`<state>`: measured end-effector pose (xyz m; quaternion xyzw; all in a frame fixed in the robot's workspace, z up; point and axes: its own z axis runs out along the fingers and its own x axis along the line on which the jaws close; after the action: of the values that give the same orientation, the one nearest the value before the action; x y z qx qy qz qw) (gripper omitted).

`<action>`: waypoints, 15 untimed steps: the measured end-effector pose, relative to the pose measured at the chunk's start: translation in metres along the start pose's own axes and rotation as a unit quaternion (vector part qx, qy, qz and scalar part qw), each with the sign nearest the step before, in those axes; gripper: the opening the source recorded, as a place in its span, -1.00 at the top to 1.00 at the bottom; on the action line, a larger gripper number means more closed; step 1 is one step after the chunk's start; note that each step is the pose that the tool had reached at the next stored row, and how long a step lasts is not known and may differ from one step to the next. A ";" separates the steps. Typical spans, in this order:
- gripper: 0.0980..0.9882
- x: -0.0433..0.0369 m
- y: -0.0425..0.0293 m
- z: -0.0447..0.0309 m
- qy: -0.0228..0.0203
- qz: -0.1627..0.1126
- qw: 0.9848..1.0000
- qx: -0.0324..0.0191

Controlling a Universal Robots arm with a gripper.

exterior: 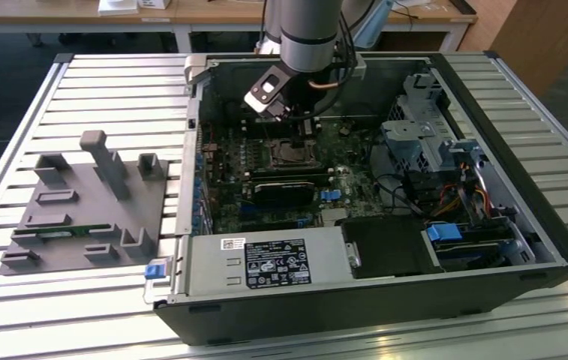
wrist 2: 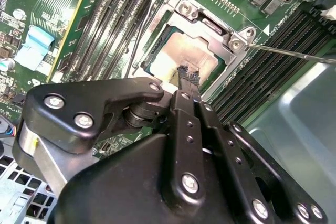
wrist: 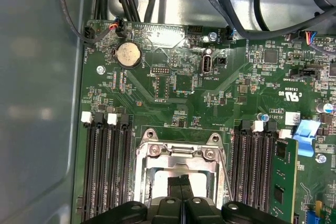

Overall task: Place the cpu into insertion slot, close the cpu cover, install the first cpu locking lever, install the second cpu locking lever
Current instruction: 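Install the first cpu locking lever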

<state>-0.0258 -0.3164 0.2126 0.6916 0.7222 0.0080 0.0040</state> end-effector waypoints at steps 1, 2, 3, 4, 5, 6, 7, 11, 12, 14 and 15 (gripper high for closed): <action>0.98 0.0000 0.0000 -0.0002 0.000 0.000 1.000 0.000; 0.98 0.0000 0.0000 -0.0004 0.000 0.000 1.000 0.000; 0.98 0.0000 0.0000 -0.0005 0.000 0.000 1.000 0.000; 0.98 0.0000 0.0000 -0.0007 0.000 0.000 1.000 0.000; 0.98 0.0000 0.0000 -0.0009 0.000 0.000 1.000 0.000; 0.98 0.0000 0.0000 -0.0012 0.000 0.000 1.000 0.000; 0.98 0.0000 0.0000 -0.0014 0.000 0.000 1.000 0.000; 0.98 0.0000 0.0000 -0.0024 0.000 0.000 1.000 0.000; 0.98 0.0000 0.0000 -0.0024 0.000 0.000 1.000 0.000; 0.98 0.0000 0.0000 -0.0025 0.000 0.000 1.000 0.000; 0.98 0.0000 0.0000 -0.0025 0.000 0.000 1.000 0.000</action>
<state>-0.0258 -0.3164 0.2151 0.6916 0.7222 0.0079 0.0040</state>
